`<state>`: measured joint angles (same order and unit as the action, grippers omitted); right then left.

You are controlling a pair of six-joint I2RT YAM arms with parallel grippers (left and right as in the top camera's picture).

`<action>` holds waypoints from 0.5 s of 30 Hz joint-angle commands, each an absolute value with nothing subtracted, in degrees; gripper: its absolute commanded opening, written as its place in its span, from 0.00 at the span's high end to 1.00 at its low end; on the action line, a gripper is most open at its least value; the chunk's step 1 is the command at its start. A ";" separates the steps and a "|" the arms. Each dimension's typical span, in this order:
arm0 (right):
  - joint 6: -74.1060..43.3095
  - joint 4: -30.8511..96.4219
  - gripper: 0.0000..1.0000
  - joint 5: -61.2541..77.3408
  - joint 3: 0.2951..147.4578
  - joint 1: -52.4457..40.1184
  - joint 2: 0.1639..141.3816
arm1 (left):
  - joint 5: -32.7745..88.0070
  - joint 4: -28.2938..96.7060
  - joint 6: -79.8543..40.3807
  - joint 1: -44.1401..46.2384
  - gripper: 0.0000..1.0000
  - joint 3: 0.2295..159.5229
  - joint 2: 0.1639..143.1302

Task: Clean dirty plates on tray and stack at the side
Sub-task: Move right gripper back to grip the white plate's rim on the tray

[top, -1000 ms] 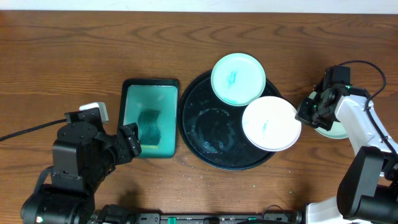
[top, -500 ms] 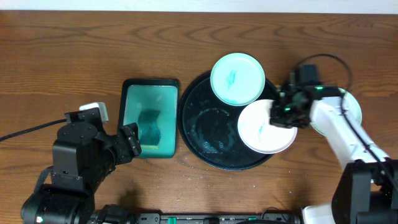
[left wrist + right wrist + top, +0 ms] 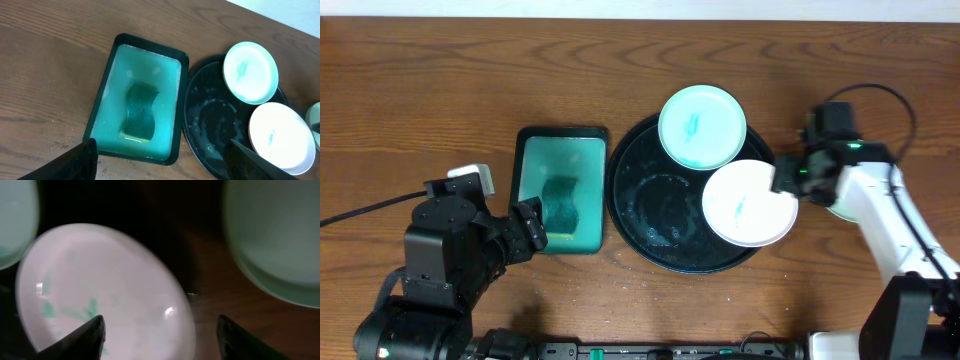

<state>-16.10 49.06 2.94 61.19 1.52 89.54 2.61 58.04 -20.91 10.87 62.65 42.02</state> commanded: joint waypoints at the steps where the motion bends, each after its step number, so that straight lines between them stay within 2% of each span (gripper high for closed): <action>1: -11.70 50.61 0.30 7.64 60.73 6.39 89.30 | 1.89 57.84 -20.60 10.52 0.20 63.61 42.13; 5: -12.45 47.99 0.34 7.55 56.31 7.22 89.97 | 1.89 57.82 -20.60 10.52 0.20 63.61 42.13; 6: -12.91 46.92 0.40 7.57 55.13 7.22 90.02 | 1.89 57.82 -20.60 10.52 0.20 63.61 42.13; 8: -13.23 44.73 0.73 8.12 53.01 7.18 90.02 | 1.89 57.84 -20.60 10.52 0.20 63.61 42.13; 10: -13.21 44.60 0.99 8.67 52.60 7.18 90.00 | 1.89 57.84 -20.60 10.52 0.20 63.61 42.13; 15: -10.70 44.93 0.99 17.72 53.17 5.45 87.79 | 1.89 57.82 -20.60 10.52 0.20 63.61 42.13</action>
<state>-12.69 45.12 10.09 52.53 6.83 89.56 2.61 57.91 -20.91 10.87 62.65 42.02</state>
